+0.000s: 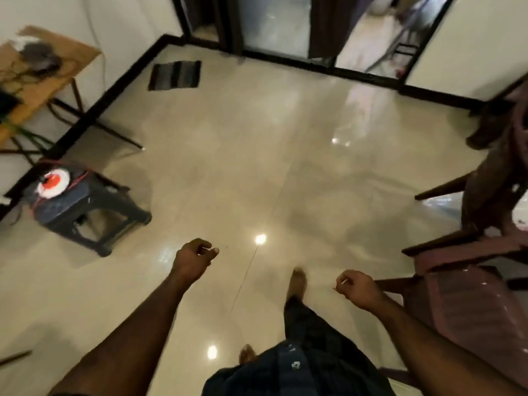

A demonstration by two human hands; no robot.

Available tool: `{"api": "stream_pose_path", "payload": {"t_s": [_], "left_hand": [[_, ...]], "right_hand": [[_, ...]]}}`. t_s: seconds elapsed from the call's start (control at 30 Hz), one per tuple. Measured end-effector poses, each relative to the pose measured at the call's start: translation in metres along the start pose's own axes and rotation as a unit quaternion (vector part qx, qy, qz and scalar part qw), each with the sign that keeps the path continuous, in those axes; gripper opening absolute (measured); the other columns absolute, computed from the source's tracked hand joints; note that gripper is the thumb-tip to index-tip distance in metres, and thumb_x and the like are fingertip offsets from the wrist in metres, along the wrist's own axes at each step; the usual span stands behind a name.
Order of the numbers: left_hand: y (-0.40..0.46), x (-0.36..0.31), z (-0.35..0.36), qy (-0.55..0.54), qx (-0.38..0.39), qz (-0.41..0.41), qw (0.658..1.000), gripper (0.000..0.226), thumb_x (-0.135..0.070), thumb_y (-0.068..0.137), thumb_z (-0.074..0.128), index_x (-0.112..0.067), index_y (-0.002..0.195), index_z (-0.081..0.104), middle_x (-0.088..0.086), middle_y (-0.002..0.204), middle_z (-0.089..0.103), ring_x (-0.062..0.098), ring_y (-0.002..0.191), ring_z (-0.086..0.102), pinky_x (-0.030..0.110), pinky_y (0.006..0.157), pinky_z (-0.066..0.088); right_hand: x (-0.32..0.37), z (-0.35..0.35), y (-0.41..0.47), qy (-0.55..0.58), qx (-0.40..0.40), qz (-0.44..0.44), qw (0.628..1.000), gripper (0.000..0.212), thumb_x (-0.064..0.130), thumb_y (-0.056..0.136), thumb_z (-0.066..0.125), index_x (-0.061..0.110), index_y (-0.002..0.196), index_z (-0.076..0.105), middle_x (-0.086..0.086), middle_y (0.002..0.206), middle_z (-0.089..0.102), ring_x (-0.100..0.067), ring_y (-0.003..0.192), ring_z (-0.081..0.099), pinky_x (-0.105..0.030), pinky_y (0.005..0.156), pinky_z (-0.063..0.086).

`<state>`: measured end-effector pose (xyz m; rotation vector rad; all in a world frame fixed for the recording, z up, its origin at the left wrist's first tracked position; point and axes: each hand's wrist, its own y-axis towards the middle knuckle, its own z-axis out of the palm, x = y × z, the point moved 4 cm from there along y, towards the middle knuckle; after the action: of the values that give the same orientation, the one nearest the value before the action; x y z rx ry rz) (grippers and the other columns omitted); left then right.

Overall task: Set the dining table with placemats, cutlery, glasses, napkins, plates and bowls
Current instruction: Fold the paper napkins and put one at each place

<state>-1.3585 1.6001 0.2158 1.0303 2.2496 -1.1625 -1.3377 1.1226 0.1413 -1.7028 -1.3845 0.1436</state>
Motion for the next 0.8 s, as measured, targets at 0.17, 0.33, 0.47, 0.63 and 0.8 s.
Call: {"api": "stream_pose_path", "payload": {"t_s": [0.17,0.33,0.47,0.63,0.8], "left_hand": [[0.121,-0.115,0.03,0.005,0.043,0.015,0.999,0.02,-0.032,0.09,0.083,-0.019,0.099,0.071,0.002,0.086,0.077,0.018,0.071,0.074,0.031,0.065,0.053],[0.2,-0.206,0.055,-0.02,0.057,-0.036,0.998,0.019,-0.024,0.093,0.079,-0.008,0.098,0.071,0.015,0.094,0.077,0.02,0.069,0.068,0.032,0.06,0.048],[0.262,-0.281,0.073,-0.004,0.071,-0.02,0.997,0.02,-0.025,0.094,0.079,-0.008,0.097,0.071,0.014,0.09,0.076,0.021,0.069,0.069,0.034,0.061,0.05],[0.38,-0.379,0.117,0.035,0.106,0.01,0.994,0.022,-0.024,0.09,0.084,-0.008,0.095,0.07,0.013,0.086,0.075,0.021,0.067,0.069,0.034,0.059,0.048],[0.51,-0.509,0.191,0.085,0.171,0.053,0.98,0.019,-0.022,0.089,0.084,-0.009,0.091,0.071,0.009,0.084,0.078,0.02,0.064,0.07,0.032,0.065,0.049]], "right_hand": [[-0.011,-0.035,0.092,0.102,-0.017,0.098,0.99,0.024,0.04,0.082,0.081,0.021,0.076,0.068,0.0,0.084,0.073,-0.023,0.08,0.072,-0.034,0.078,0.059],[0.045,-0.147,0.182,0.148,-0.008,0.074,0.986,0.019,0.037,0.084,0.081,0.021,0.084,0.071,-0.001,0.093,0.073,-0.022,0.086,0.072,-0.03,0.076,0.056],[0.081,-0.265,0.243,0.164,-0.068,0.044,0.983,0.018,0.041,0.085,0.081,0.026,0.083,0.071,0.003,0.091,0.073,-0.017,0.082,0.07,-0.027,0.071,0.05],[0.074,-0.369,0.319,0.255,-0.142,0.084,0.953,0.02,0.036,0.086,0.081,0.019,0.082,0.073,0.001,0.086,0.075,-0.022,0.076,0.074,-0.037,0.078,0.058],[0.033,-0.411,0.376,0.326,-0.161,0.185,0.913,0.013,0.027,0.087,0.077,0.016,0.081,0.075,-0.005,0.083,0.077,-0.025,0.075,0.075,-0.038,0.073,0.057]]}}
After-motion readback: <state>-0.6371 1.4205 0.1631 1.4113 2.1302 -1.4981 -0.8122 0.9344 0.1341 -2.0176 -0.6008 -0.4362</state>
